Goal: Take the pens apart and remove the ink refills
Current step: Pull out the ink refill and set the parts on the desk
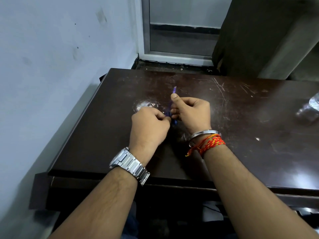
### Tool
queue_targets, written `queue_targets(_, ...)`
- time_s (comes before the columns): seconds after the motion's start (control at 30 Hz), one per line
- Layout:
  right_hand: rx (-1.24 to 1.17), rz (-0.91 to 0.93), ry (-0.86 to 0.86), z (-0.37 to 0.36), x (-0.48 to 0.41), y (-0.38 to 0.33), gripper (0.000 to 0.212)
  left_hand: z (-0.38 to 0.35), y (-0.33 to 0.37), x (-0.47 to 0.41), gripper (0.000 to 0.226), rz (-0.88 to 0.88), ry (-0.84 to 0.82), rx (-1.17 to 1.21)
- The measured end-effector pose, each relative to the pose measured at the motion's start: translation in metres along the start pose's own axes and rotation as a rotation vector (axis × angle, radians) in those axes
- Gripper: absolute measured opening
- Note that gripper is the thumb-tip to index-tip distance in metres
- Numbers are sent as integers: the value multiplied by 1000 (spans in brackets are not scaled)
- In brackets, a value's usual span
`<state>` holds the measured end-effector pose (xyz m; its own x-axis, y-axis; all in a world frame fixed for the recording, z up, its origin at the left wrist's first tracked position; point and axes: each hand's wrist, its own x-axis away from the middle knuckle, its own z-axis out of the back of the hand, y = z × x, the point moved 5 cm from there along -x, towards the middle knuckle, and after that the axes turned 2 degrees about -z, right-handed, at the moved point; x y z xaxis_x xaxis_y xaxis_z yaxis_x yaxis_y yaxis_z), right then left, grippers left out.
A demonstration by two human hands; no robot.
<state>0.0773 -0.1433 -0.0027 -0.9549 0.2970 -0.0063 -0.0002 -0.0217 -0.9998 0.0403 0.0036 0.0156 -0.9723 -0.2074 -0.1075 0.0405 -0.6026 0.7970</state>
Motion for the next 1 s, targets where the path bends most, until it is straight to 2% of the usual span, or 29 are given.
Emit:
queue_targets(0.1,44,-3,45,4,0,1,27,10,-12,-8,9,103,36,-118)
queue_targets(0.2,91,-7,63,7,0,0,15,14,-20,-11,11,201,-27,-230)
queue_targets(0.33,138,4,68,6,3,-1,7,13,-21,-10,11,200,-50,-306)
queue_targets(0.5,156,10,75,10,3,-5,7,18,-20,-8,32,212,2,-388)
queue_targets(0.63,190,14,121,21,-1,-9,11,19,-19,-9,23,183,19,-372)
queue_targets(0.77,419,34,157,38,-7,-13,15,14,-14,-7,11,88,36,-228)
queue_targets(0.9,588,-28,149,58,-14,-17,18,0,-1,-5,12,0,-17,132)
queue_targets(1.0,703,-70,99,66,-15,-17,12,-10,3,-5,14,46,-60,396)
